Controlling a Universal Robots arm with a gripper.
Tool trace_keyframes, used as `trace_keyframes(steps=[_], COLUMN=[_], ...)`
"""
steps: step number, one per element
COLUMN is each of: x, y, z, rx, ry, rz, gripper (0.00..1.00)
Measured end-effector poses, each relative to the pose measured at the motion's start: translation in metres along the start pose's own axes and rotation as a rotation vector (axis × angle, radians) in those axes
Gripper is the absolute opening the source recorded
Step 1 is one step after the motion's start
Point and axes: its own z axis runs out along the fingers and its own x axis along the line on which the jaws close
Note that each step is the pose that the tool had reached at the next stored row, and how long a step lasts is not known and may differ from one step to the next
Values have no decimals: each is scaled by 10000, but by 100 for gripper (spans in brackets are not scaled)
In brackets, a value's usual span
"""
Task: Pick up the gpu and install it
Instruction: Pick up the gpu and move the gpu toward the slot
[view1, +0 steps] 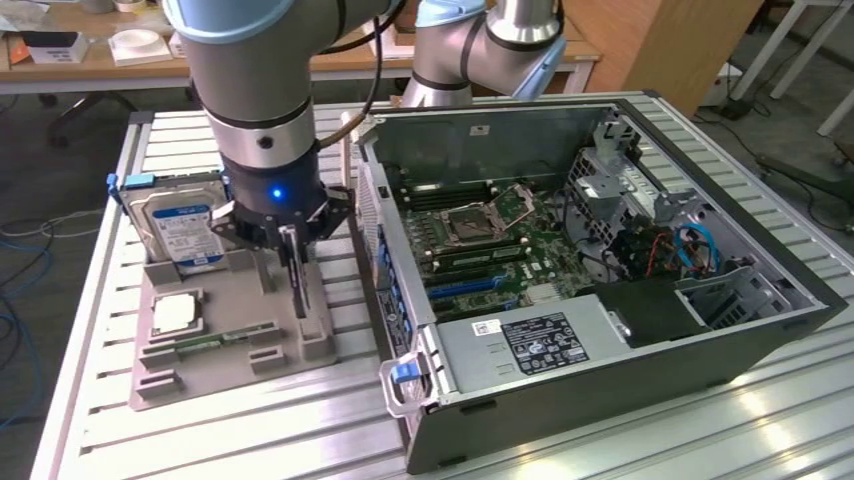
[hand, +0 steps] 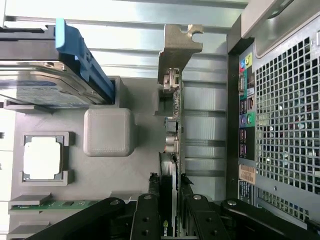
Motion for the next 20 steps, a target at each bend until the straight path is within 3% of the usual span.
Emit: trace_keyframes(steps=[2,7,11,17,20], x=[17,36,40,41,40], y=[5,21,37,59,62], z=[-31,-122,-219,-358,-378], rx=[-53,-299,-448,-560,-562], ry=[0,-5,-9,-12,-12], rz=[1,7,9,11,12], gripper=[26,26,26,26,26])
